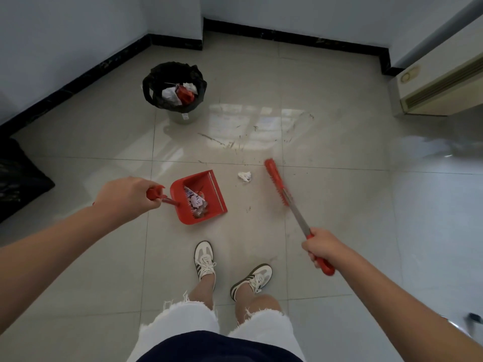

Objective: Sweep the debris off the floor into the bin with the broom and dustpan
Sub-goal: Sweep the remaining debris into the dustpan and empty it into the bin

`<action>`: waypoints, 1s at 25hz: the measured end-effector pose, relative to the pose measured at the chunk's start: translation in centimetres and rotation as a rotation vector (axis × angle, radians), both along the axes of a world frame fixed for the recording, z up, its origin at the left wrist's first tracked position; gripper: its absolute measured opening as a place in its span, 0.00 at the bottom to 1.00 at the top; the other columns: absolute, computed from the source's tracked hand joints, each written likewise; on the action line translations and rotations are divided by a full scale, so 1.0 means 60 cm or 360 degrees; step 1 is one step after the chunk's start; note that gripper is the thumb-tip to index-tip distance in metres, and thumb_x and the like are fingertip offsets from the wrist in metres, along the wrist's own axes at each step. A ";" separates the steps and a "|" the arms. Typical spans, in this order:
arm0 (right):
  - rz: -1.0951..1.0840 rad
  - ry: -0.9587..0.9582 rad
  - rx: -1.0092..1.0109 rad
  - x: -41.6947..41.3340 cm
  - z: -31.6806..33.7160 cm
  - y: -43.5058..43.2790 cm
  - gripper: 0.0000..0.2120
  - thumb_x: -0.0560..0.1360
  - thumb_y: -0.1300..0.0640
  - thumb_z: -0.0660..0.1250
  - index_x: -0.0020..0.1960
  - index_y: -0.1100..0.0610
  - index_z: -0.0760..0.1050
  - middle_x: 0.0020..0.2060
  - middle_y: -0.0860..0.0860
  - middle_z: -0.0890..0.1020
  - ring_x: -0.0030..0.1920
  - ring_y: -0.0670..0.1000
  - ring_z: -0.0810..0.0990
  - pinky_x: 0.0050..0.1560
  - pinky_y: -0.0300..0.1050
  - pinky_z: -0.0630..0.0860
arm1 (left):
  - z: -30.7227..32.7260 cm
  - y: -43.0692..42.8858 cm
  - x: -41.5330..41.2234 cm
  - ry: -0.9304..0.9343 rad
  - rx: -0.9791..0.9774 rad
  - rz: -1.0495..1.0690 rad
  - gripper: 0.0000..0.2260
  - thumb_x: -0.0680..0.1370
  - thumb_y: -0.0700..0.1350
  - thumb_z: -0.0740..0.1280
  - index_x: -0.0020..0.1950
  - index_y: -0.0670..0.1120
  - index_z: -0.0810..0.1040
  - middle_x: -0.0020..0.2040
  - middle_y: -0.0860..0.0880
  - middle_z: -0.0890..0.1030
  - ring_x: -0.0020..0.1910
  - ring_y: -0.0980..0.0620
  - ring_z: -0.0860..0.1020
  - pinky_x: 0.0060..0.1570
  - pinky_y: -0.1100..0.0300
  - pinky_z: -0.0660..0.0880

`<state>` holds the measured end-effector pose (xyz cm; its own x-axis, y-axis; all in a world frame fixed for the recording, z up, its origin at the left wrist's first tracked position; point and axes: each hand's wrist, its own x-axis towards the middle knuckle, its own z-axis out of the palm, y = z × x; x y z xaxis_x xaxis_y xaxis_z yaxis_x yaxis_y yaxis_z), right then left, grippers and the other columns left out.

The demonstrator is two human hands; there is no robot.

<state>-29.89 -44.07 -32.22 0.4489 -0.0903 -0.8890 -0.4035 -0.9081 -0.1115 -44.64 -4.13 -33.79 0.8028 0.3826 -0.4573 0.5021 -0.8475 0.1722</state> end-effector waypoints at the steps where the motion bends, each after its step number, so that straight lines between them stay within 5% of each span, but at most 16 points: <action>1: 0.0025 -0.0024 -0.0009 0.010 -0.025 0.010 0.05 0.73 0.69 0.56 0.41 0.62 0.69 0.22 0.56 0.72 0.19 0.51 0.68 0.21 0.38 0.66 | -0.003 0.000 -0.004 0.0003 0.0010 0.0008 0.09 0.75 0.54 0.69 0.54 0.59 0.84 0.39 0.57 0.76 0.40 0.53 0.73 0.38 0.60 0.69; 5: 0.0179 0.0004 0.0030 -0.034 -0.093 0.052 0.05 0.72 0.69 0.58 0.45 0.62 0.69 0.27 0.57 0.75 0.20 0.51 0.71 0.20 0.39 0.68 | -0.014 -0.012 -0.009 -0.0035 0.0012 0.0001 0.08 0.75 0.54 0.69 0.53 0.59 0.84 0.44 0.55 0.83 0.41 0.52 0.76 0.38 0.60 0.70; 9: 0.0446 0.0272 0.0112 -0.151 -0.094 0.089 0.18 0.69 0.67 0.58 0.58 0.59 0.69 0.40 0.59 0.79 0.29 0.54 0.77 0.27 0.45 0.76 | -0.018 -0.013 -0.004 -0.0015 -0.0006 -0.0020 0.08 0.74 0.55 0.68 0.50 0.59 0.83 0.44 0.54 0.84 0.43 0.49 0.81 0.39 0.58 0.76; 13: 0.0340 0.0509 0.0205 -0.141 -0.004 0.103 0.21 0.70 0.65 0.57 0.61 0.54 0.69 0.32 0.56 0.73 0.25 0.50 0.71 0.26 0.43 0.69 | -0.016 -0.005 -0.008 0.0002 -0.0013 -0.0017 0.07 0.75 0.55 0.68 0.51 0.59 0.83 0.42 0.55 0.84 0.41 0.50 0.81 0.38 0.58 0.77; 17: 0.0064 0.0539 0.0315 -0.081 0.119 0.079 0.23 0.73 0.68 0.58 0.67 0.59 0.69 0.25 0.51 0.68 0.20 0.45 0.64 0.21 0.35 0.63 | -0.003 0.005 -0.024 -0.0019 -0.0082 0.0036 0.08 0.75 0.55 0.69 0.52 0.58 0.84 0.43 0.55 0.84 0.42 0.50 0.81 0.38 0.58 0.76; 25: -0.0057 0.0059 0.0258 0.067 0.186 0.037 0.14 0.72 0.70 0.59 0.57 0.65 0.74 0.23 0.52 0.69 0.18 0.46 0.65 0.20 0.34 0.63 | 0.056 0.025 0.056 -0.0153 -0.0192 0.0327 0.09 0.74 0.57 0.71 0.49 0.55 0.85 0.40 0.52 0.81 0.40 0.49 0.77 0.38 0.57 0.71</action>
<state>-25.85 -41.85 -21.07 0.4148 0.0404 -0.9090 -0.4419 -0.8643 -0.2400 -41.27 -2.60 -30.44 0.7558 0.4896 -0.4348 0.6381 -0.6996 0.3215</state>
